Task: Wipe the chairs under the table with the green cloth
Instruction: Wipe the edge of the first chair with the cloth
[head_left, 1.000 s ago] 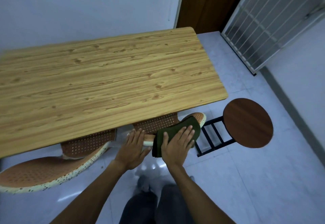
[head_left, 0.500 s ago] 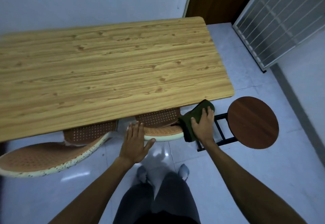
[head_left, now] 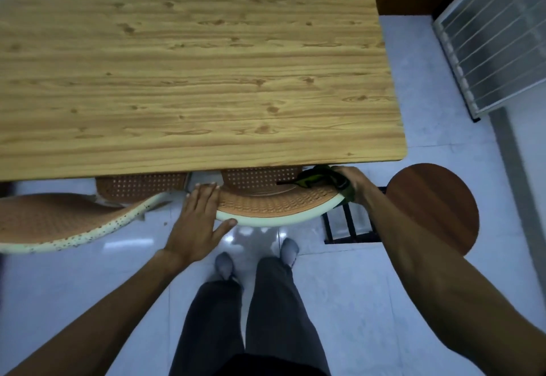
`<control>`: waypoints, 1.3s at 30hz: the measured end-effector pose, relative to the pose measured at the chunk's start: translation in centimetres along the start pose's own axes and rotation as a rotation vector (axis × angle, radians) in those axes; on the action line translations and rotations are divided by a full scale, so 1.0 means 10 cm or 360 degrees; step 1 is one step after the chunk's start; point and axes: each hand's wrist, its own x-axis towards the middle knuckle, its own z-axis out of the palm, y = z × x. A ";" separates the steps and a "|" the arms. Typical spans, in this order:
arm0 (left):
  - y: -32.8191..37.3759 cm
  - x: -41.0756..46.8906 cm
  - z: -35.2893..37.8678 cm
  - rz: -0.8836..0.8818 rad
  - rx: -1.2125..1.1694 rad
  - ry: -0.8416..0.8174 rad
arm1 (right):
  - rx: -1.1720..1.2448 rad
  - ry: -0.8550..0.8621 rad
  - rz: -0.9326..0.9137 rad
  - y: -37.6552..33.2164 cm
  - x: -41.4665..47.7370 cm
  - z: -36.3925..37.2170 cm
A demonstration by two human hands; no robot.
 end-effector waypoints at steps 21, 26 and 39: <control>0.07 -0.02 -0.06 -0.0249 -0.0078 -0.0213 | -0.1880 -0.0380 -0.1036 0.17 -0.93 1.55; 0.07 -0.03 -0.06 -0.0237 -0.0178 -0.0170 | -0.1202 -0.1052 -0.0432 -0.24 -0.67 1.89; 0.09 0.04 -0.11 -0.0286 -0.0011 -0.0284 | -0.1529 -0.0574 0.0215 -0.34 0.21 1.08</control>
